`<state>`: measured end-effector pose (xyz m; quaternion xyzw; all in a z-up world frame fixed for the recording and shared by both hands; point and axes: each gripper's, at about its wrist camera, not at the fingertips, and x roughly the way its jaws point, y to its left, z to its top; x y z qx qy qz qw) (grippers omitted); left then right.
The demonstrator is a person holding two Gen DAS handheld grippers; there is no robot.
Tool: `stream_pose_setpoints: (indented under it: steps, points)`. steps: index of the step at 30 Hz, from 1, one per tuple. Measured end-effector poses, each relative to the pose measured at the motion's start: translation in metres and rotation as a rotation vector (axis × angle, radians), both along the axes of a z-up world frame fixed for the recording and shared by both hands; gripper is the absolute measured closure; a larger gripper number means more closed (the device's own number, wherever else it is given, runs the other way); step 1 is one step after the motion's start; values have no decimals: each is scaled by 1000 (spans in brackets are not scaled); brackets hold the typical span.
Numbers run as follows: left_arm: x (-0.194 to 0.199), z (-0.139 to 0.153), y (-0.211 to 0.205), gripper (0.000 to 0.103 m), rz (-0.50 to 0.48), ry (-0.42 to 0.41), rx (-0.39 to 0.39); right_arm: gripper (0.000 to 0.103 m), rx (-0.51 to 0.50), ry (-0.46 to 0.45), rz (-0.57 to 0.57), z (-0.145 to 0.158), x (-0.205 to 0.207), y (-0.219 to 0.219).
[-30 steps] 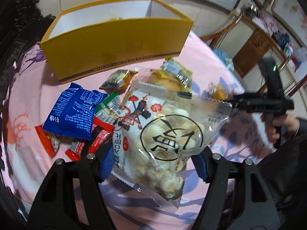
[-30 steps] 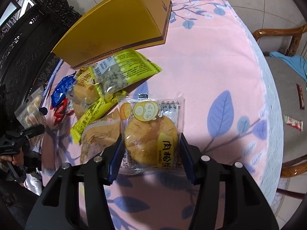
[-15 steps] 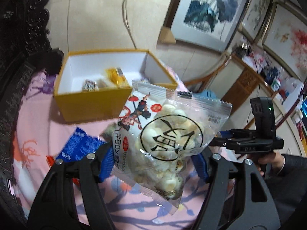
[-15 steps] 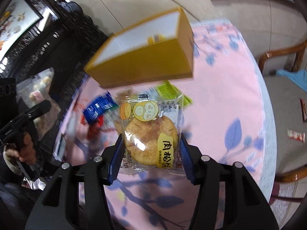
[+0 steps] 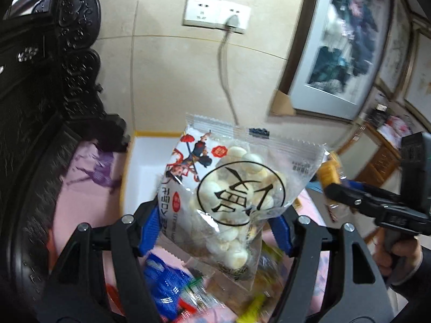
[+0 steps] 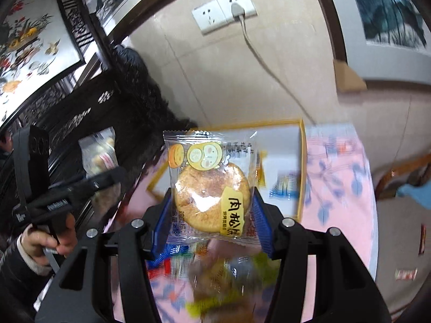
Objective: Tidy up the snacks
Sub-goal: 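Carry both bags over the yellow box and open both tools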
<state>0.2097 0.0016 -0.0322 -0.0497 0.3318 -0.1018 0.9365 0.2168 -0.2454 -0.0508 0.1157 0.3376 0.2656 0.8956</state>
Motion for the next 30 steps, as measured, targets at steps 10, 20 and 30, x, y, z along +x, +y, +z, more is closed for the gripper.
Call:
stream_pose_setpoints:
  steps: [10, 20, 30]
  points:
    - [99, -28, 7, 33, 124, 90, 33, 48, -56, 64, -75, -25, 72, 31]
    - [141, -64, 9, 33, 165, 186, 70, 48, -109, 139, -102, -60, 107, 45]
    - [137, -58, 8, 9, 213, 158, 123, 21, -120, 126, -135, -56, 109, 45]
